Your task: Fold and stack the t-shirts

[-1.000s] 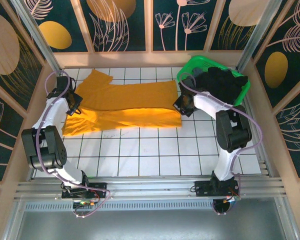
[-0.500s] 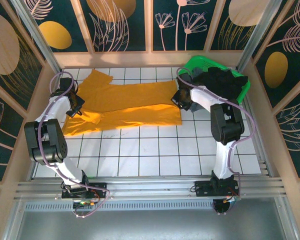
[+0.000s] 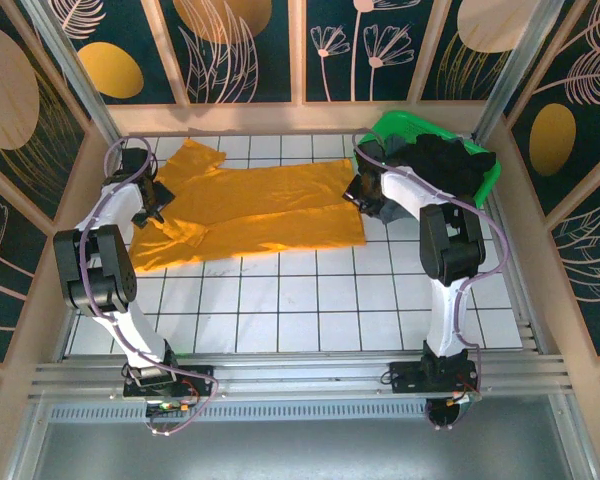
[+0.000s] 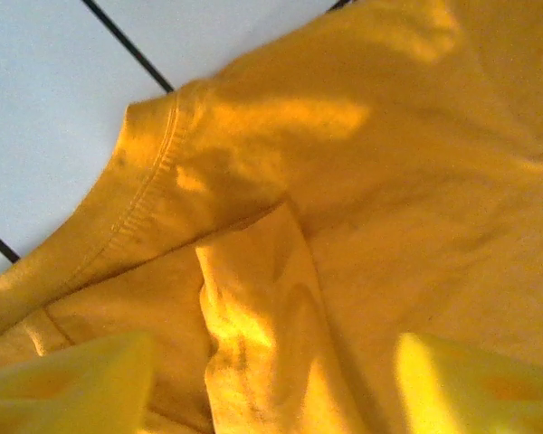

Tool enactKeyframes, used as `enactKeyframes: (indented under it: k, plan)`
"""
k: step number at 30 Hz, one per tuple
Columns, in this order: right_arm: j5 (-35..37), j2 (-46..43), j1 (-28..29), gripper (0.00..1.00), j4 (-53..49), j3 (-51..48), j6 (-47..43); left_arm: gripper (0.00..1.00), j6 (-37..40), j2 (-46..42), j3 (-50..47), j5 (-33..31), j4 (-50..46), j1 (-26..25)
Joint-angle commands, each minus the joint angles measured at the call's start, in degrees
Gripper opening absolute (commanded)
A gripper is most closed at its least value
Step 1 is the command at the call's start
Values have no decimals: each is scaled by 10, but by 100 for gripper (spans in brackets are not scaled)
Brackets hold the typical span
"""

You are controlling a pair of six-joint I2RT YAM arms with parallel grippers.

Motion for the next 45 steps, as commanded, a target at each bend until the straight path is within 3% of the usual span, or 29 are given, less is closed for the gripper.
enactKeyframes:
  k: [1, 6, 9, 13, 18, 24, 26, 33, 45]
  plan:
    - [39, -42, -3, 59, -26, 18, -55, 78, 22, -44, -2, -17, -33, -1]
    - [42, -139, 0, 54, -7, -87, -62, 67, -9, -143, -112, 5, -31, 14]
    - [4, -175, 15, 38, 33, -161, -50, 53, -37, -162, -184, 61, 1, 49]
    - [-32, -153, 38, 21, 69, -201, -37, 35, -62, -142, -225, 106, 55, 71]
    - [-50, -96, 39, 16, 101, -196, -34, 25, -76, -74, -207, 95, 75, 72]
    - [-18, -36, 37, 15, 61, -172, -57, 19, -44, -10, -180, -2, 33, 86]
    - [-14, -34, 37, 15, 47, -184, -60, 19, -36, -10, -191, -7, 33, 97]
    - [-9, -105, 49, 18, 21, -289, -58, 19, -11, -68, -249, -20, 20, 137]
    - [-19, -286, 125, 27, -7, -454, 9, 22, -37, -205, -342, -50, -5, 141]
